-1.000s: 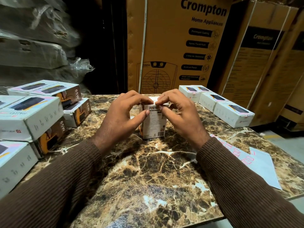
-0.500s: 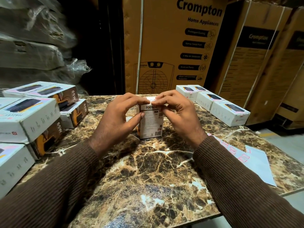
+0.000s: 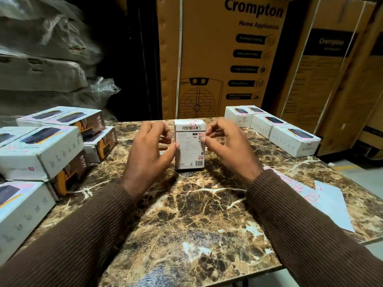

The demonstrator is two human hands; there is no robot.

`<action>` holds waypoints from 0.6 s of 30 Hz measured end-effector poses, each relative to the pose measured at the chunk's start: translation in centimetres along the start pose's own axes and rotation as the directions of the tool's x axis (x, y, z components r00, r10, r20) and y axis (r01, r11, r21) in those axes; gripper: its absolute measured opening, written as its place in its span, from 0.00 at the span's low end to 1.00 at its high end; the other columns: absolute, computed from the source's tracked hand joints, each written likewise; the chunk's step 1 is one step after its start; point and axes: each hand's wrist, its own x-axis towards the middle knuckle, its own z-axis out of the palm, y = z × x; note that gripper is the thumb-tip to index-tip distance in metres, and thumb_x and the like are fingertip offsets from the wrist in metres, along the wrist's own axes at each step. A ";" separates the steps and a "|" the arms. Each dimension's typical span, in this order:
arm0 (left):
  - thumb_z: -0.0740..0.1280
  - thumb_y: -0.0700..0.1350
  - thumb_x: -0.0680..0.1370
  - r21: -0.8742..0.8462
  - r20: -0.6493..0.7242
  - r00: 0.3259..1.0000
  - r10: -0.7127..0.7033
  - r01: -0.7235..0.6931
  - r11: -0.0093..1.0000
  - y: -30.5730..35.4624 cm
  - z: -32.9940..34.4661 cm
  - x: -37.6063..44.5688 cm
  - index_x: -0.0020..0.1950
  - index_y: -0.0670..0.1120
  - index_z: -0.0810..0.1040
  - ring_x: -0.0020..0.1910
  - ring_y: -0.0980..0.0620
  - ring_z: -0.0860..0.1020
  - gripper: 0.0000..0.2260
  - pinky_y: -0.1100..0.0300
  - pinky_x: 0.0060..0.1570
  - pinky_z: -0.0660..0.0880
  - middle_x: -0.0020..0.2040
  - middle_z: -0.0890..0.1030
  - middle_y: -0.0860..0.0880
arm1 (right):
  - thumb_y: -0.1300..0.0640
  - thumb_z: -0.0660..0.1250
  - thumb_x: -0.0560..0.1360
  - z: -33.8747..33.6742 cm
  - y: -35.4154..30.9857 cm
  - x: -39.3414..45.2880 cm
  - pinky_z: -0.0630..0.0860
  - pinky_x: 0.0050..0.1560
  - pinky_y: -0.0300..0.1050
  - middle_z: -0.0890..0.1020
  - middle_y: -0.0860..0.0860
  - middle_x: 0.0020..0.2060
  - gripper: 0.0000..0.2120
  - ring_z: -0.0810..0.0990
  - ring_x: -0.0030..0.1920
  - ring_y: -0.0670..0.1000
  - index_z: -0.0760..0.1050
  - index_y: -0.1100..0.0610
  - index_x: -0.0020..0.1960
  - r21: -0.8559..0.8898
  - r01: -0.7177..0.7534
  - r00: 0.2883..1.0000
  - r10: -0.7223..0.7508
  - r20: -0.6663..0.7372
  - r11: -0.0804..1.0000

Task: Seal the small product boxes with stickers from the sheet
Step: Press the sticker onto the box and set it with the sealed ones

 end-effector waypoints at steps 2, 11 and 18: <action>0.74 0.46 0.79 0.020 0.061 0.997 -0.039 0.038 0.999 -0.4 0.3 -0.2 0.54 0.48 0.75 0.53 0.57 0.77 0.09 0.75 0.42 0.74 0.56 0.76 0.50 | 0.57 0.71 0.79 0.2 0.1 -0.2 0.77 0.55 0.38 0.79 0.45 0.54 0.05 0.78 0.55 0.41 0.77 0.53 0.53 -0.008 -0.064 0.991 0.065 0.114 0.998; 0.74 0.46 0.79 -0.077 0.204 0.964 -0.172 0.191 0.978 -0.7 0.7 -0.4 0.70 0.49 0.77 0.66 0.50 0.75 0.20 0.48 0.64 0.80 0.68 0.75 0.49 | 0.58 0.73 0.79 0.2 -0.2 -0.6 0.71 0.48 0.31 0.74 0.45 0.67 0.21 0.75 0.63 0.45 0.76 0.49 0.71 0.052 -0.181 0.949 0.161 0.271 0.982; 0.75 0.45 0.79 -0.136 0.233 0.950 -0.209 0.244 0.960 -0.8 0.7 -0.4 0.73 0.50 0.77 0.64 0.48 0.77 0.23 0.46 0.62 0.82 0.65 0.75 0.49 | 0.57 0.73 0.80 -0.1 0.1 -0.6 0.76 0.47 0.33 0.78 0.46 0.62 0.20 0.75 0.57 0.37 0.78 0.48 0.71 0.100 -0.243 0.939 0.208 0.273 0.965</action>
